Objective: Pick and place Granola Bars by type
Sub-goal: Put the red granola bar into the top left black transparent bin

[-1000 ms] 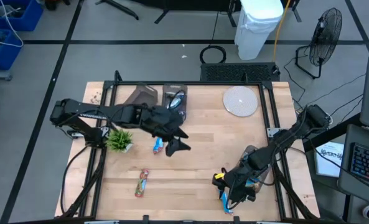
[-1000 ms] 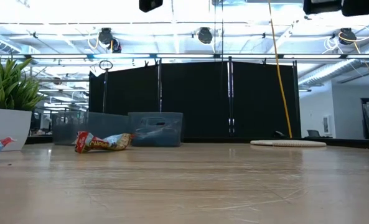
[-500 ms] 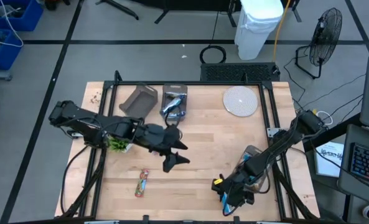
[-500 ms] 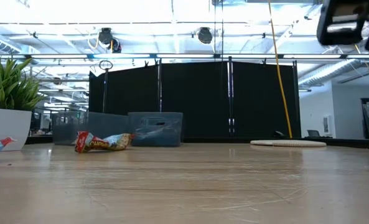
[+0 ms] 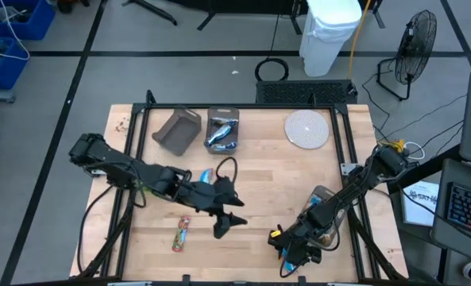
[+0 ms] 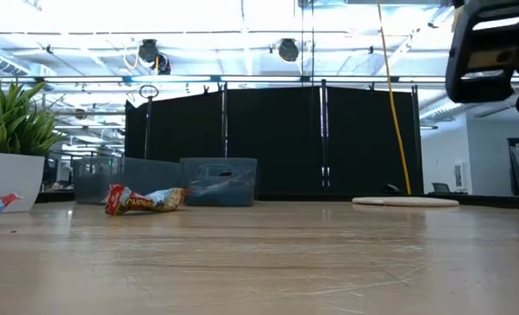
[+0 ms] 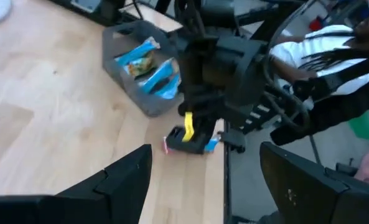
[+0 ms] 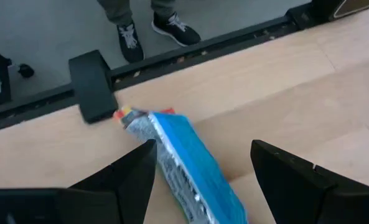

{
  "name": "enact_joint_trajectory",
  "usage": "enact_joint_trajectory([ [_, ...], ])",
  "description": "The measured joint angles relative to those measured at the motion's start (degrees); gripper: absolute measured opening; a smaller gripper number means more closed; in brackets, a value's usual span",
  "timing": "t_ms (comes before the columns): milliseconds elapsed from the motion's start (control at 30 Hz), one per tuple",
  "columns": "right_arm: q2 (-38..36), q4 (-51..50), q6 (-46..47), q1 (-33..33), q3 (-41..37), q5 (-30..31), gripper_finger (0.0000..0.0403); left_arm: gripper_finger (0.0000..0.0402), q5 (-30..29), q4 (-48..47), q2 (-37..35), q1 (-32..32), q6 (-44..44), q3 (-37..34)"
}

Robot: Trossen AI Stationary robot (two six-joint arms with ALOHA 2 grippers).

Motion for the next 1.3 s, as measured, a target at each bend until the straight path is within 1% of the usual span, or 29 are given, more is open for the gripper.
enact_joint_trajectory([
  [67,0.4,-0.5,0.0,0.0,0.0,0.0,0.0254,0.0294,0.3,3.3,1.8,-0.1,-0.6,0.0],
  [300,1.4,-0.4,0.2,0.0,0.0,0.0,0.0253,0.0294,1.1,8.1,6.3,-1.2,-2.5,0.0],
  [433,1.6,-1.0,1.2,0.0,0.0,0.0,0.0239,0.0294,1.9,10.6,8.2,-1.7,-3.0,0.0],
  [567,1.7,-2.1,1.2,0.0,0.0,0.0,0.0199,0.0294,2.2,10.9,8.9,-1.8,-4.1,0.0],
  [867,1.7,-1.5,1.0,0.0,0.0,0.0,0.0074,0.0294,2.7,13.1,8.7,-1.8,-5.5,0.0],
  [1033,1.7,-0.2,3.6,0.0,0.0,0.1,0.0017,0.0294,3.3,13.0,8.7,-1.8,-4.2,0.0],
  [1100,1.7,-0.2,5.8,0.0,0.0,0.1,0.0008,0.0294,3.5,13.0,8.7,-1.8,-3.2,0.0],
  [1300,1.0,-0.3,11.6,0.0,0.0,0.3,0.0005,0.0294,3.7,12.4,7.6,-1.3,-0.7,0.0],
])
